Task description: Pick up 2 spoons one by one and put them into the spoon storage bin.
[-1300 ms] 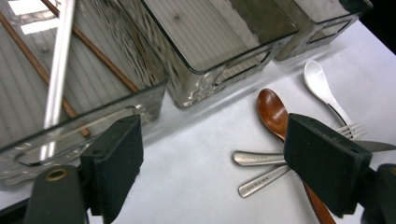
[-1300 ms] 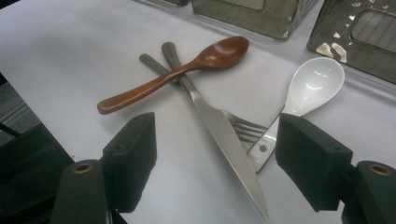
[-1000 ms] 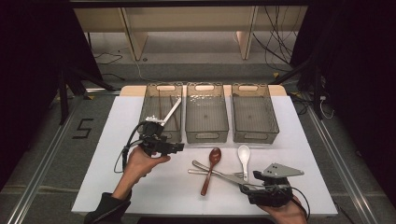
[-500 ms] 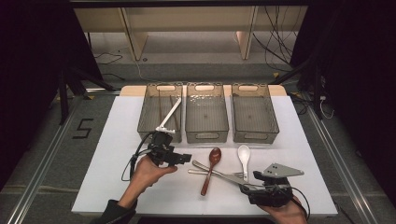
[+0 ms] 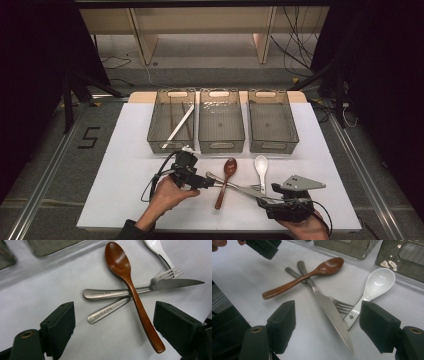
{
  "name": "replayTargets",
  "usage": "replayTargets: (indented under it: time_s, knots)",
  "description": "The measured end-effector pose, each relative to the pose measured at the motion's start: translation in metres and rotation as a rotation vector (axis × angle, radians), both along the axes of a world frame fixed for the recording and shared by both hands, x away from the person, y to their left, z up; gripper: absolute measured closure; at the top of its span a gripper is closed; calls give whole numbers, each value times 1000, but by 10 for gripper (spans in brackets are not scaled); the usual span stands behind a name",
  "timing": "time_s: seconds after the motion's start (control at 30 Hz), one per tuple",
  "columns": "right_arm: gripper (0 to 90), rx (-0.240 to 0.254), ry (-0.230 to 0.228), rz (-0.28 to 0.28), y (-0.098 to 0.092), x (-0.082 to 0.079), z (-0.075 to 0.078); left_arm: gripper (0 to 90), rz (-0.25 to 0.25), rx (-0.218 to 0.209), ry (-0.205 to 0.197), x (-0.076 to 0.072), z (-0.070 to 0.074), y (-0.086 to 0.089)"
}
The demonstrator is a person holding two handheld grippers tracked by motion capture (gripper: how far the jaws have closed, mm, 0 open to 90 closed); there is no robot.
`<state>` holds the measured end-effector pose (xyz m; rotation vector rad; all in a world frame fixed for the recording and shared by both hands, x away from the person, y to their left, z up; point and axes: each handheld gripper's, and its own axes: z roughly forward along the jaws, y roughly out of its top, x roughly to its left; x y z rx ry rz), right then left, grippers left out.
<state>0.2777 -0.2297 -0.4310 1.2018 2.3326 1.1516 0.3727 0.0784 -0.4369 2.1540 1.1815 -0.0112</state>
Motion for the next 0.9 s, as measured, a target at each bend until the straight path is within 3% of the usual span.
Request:
replayTargets:
  time_s: [0.43, 0.53, 0.9]
  knots:
    - [300, 1, 0, -2, -2, 1, -1, 187, -37, 2, 53, -6, -12, -18]
    - [300, 1, 2, -2, -2, 1, -1, 206, -48, -14, 73, -7, -14, -21]
    - [300, -8, 2, 3, 1, 0, -1, 313, -102, -6, 108, -12, -26, -34]
